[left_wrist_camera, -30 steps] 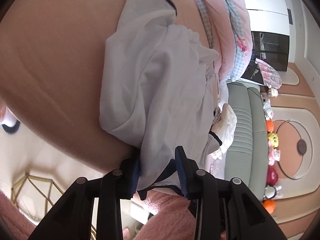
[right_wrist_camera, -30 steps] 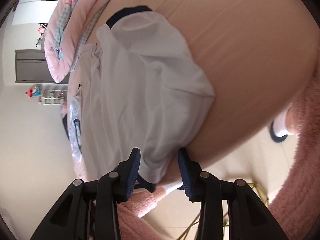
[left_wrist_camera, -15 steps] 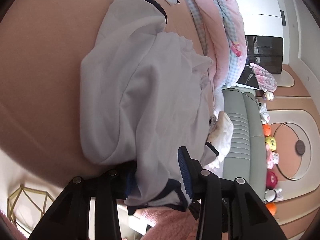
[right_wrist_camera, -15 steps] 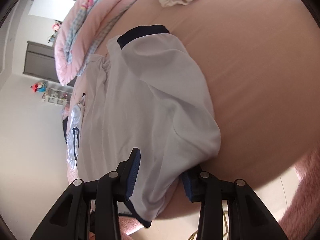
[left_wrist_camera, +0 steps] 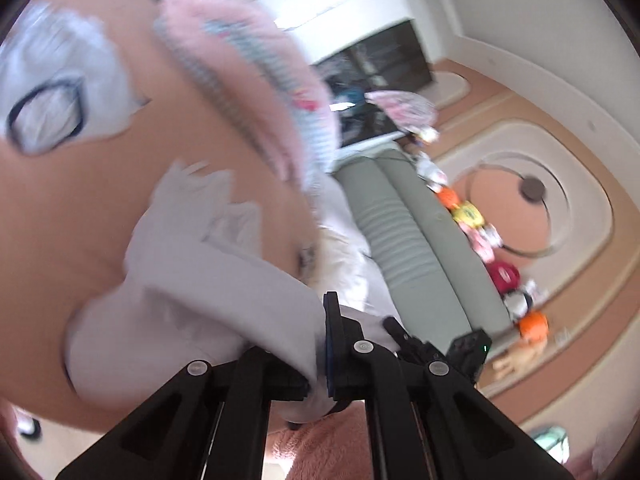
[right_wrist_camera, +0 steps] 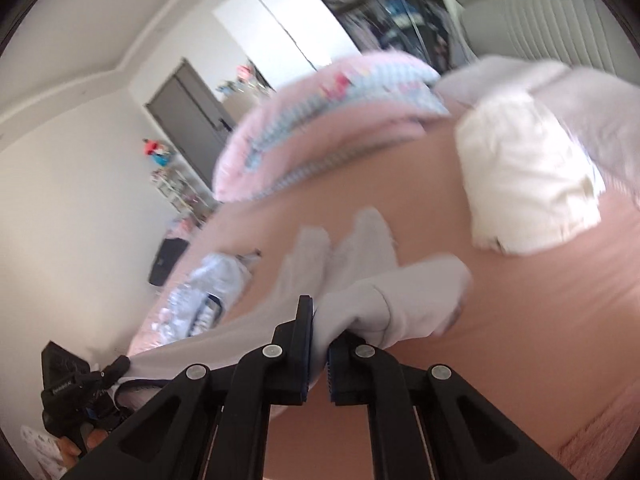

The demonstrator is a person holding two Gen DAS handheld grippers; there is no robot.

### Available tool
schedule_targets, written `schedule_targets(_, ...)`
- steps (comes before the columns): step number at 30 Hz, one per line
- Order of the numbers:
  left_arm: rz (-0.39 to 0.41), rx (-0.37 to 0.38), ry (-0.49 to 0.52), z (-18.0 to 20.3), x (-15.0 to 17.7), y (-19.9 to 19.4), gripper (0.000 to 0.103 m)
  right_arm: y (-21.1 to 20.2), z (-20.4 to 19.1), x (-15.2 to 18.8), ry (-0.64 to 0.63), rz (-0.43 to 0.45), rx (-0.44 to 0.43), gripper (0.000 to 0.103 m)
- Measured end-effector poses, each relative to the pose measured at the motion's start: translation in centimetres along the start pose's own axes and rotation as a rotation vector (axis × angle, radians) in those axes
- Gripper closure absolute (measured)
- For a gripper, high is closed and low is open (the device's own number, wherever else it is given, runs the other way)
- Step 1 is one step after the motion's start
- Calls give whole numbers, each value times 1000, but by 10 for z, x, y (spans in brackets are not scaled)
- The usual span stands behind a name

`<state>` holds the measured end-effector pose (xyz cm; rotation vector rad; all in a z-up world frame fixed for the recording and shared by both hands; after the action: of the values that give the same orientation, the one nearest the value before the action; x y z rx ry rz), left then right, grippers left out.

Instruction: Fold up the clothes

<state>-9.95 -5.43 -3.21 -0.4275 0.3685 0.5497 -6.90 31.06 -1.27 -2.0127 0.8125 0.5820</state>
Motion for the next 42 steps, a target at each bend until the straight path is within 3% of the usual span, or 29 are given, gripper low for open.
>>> schedule_targets(8,63,175,177,95,-26,-48,99,-86,-59,-49,27,183,-217,98)
schedule_targets(9,70,172,179,100,-34,-50,99,-89,-66,-56,5,190,-208,98)
schedule_targets(13,0,55,77,58,-68,-11,99,-59,-75,-69,-73,125,-43,98)
schedule_targets(17,-101,-23,-53,1,-87,48,99,27,-26,-59,78,-54,-5,98)
schedule_targets(19,-123,-43,-54,1,-114,73,99,55,-16,-76,90,-64,27,98)
schedule_targets(21,-123,-42,5,31,-157,87,99,73,-14,-107,85,-50,59,98)
schedule_targets(23,-102,-33,105,78,-203,92,99,64,-31,-157,75,20,29,98)
schedule_targets(26,-8,-7,336,177,-248,66,99,3,-81,-226,-21,207,-30,98)
schedule_targets(29,51,-89,472,234,-262,41,99,-67,-129,-272,-111,389,-76,98)
schedule_targets(31,67,-149,509,239,-255,32,98,-96,-139,-279,-122,452,-89,98)
schedule_targets(33,63,-191,516,230,-241,26,97,-107,-134,-266,-114,460,-107,98)
schedule_targets(37,-56,-240,458,149,-177,43,97,-73,-93,-193,-25,331,-66,98)
schedule_targets(40,-178,-246,241,47,-125,87,97,-16,-45,-112,54,198,5,98)
schedule_targets(42,-221,-263,128,0,-99,108,97,36,-8,-59,115,97,56,98)
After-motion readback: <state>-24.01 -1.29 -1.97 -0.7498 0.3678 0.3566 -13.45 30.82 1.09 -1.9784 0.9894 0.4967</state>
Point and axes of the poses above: each gripper's, at about its wrist camera, not at the fingertips, and y roughly the way its jaws point, z to its right, x to its underside, the point moved 3 cm from there along y, roughly the way its jaws point, and after that the axes turned 7 degrees about -z, right-handed, at the moved point
